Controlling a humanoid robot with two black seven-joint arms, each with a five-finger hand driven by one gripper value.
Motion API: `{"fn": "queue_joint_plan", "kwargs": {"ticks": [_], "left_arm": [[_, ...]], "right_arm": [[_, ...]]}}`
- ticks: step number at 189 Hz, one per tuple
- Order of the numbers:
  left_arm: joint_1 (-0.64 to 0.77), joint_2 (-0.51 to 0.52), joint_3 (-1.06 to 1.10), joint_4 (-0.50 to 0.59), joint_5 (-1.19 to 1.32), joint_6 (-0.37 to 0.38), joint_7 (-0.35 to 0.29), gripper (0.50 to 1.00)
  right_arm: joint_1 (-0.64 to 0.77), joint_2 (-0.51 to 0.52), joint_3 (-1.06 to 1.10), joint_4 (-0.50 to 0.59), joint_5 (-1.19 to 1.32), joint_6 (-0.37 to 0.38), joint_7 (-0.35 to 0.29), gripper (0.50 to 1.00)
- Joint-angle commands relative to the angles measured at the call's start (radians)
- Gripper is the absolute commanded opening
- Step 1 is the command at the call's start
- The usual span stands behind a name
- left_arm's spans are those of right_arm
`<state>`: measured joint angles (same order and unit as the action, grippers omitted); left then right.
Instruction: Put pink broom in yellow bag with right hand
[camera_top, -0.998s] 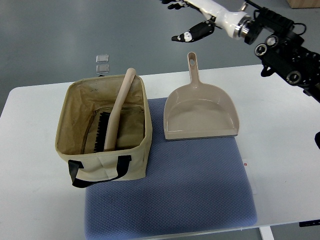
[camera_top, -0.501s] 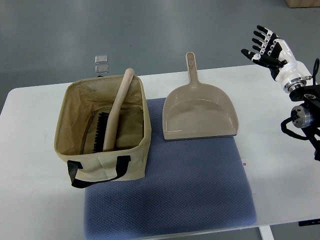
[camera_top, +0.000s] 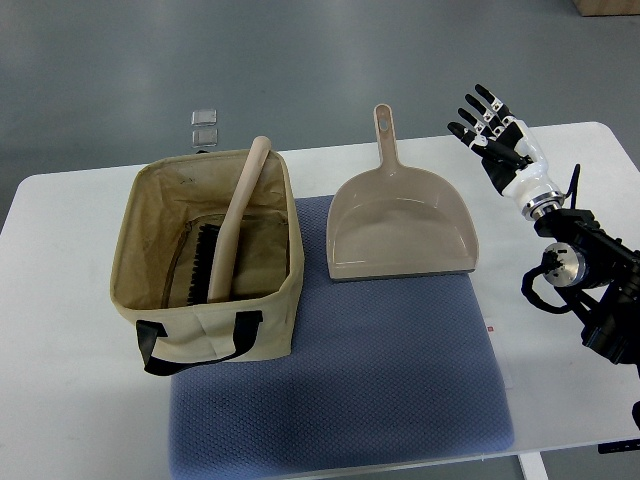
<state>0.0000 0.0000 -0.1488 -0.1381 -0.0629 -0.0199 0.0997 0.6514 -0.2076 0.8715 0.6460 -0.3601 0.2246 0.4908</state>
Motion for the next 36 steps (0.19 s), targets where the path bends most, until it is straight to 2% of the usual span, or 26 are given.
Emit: {"fn": "queue_joint_plan", "kwargs": {"ticks": [1, 25, 36], "left_arm": [[0.0, 0.0, 0.0, 0.0, 0.0, 0.0, 0.0, 1.0], [0.0, 0.0, 0.0, 0.0, 0.0, 0.0, 0.0, 1.0], [0.0, 0.0, 0.0, 0.0, 0.0, 0.0, 0.0, 1.0]], "right_arm": [[-0.007, -0.001, 0.0, 0.0, 0.0, -0.007, 0.002, 0.93], [-0.01, 0.004, 0.0, 0.003, 0.001, -0.014, 0.006, 0.93], [-0.012, 0.002, 0.001, 0.004, 0.001, -0.027, 0.032, 0.93]]}}
